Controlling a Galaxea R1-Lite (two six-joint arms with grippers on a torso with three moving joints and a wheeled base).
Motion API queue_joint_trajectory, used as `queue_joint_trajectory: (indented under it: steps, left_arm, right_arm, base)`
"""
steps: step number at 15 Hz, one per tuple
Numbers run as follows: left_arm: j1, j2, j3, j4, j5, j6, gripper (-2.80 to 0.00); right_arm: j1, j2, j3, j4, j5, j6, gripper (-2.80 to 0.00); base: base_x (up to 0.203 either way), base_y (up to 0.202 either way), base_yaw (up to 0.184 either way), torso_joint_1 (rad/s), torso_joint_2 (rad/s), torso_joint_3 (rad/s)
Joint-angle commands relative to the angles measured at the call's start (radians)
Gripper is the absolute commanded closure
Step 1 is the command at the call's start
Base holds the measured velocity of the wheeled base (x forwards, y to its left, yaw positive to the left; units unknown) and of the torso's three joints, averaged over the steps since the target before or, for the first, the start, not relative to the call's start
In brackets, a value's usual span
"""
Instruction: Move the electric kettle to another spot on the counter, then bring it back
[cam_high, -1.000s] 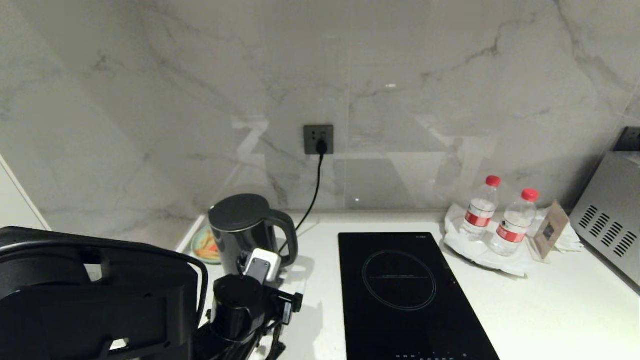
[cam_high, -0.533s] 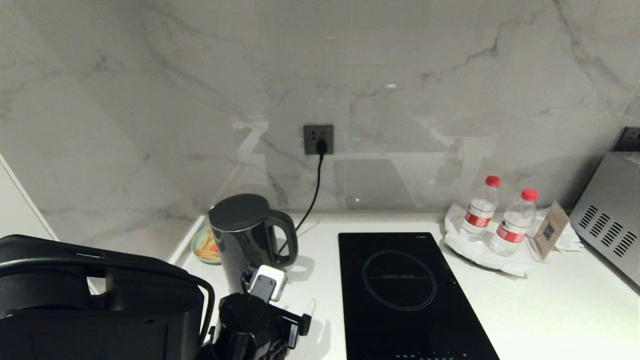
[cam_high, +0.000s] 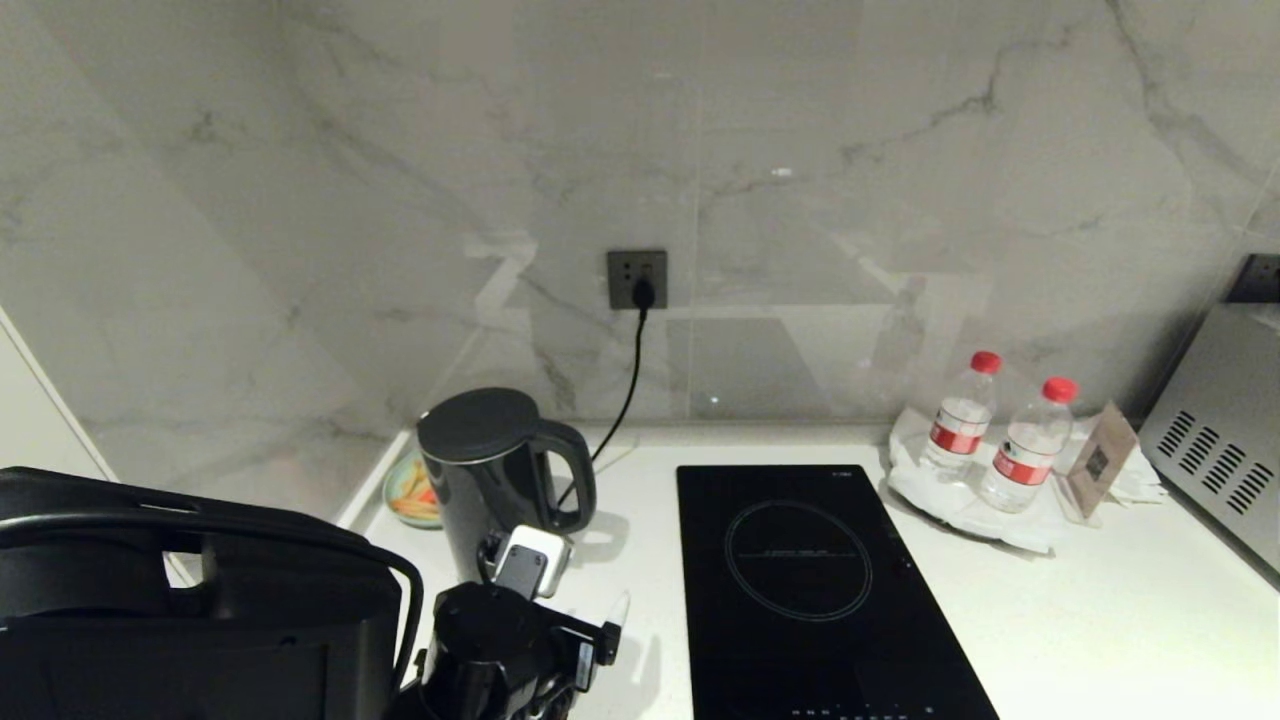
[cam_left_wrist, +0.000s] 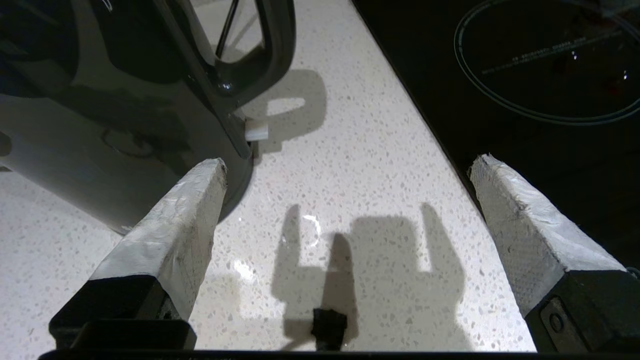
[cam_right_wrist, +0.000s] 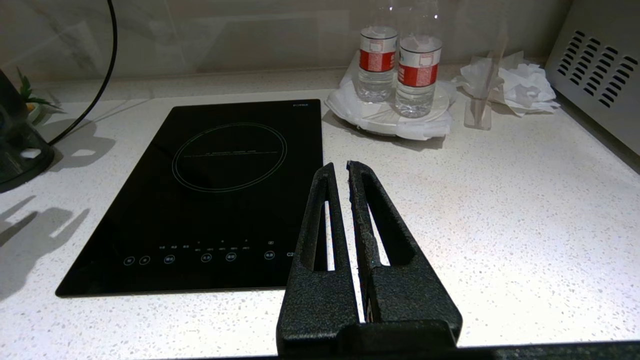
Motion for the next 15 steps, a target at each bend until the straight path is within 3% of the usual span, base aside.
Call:
queue_joint_trajectory:
  steps: [1, 4, 5, 6, 12, 15]
  left_arm:
    - [0.016, -0.015, -0.007, -0.009, 0.005, -0.002, -2.8]
    - [0.05, -0.016, -0.004, -0.009, 0.005, -0.004, -2.8]
    - [0.055, -0.015, -0.004, -0.009, 0.005, -0.008, -0.86]
    - [0.058, -0.018, -0.005, -0.009, 0.005, -0.013, 0.0]
    - [0.094, -0.052, 0.009, -0.009, 0.005, -0.025, 0.0]
    - [0.107, -0.089, 0.086, -0.009, 0.005, -0.024, 0.0]
  right_arm:
    - [0.001, 0.002, 0.0, 0.0, 0.0, 0.0, 0.0]
    - [0.001, 0.001, 0.0, 0.0, 0.002, 0.0, 0.0]
    - [0.001, 0.001, 0.0, 0.0, 0.002, 0.0, 0.0]
    - [0.001, 0.002, 0.0, 0.0, 0.0, 0.0, 0.0]
    - [0.001, 0.001, 0.0, 0.0, 0.001, 0.0, 0.0]
    - [-0.001, 0.0, 0.0, 0.0, 0.002, 0.0, 0.0]
  base:
    - [0.0, 0.0, 0.0, 0.0, 0.0, 0.0]
    - [0.0, 0.0, 0.0, 0.0, 0.0, 0.0]
    - [0.0, 0.0, 0.0, 0.0, 0.0, 0.0]
    - [0.0, 0.0, 0.0, 0.0, 0.0, 0.0]
    - [0.0, 0.0, 0.0, 0.0, 0.0, 0.0]
    - [0.0, 0.0, 0.0, 0.0, 0.0, 0.0]
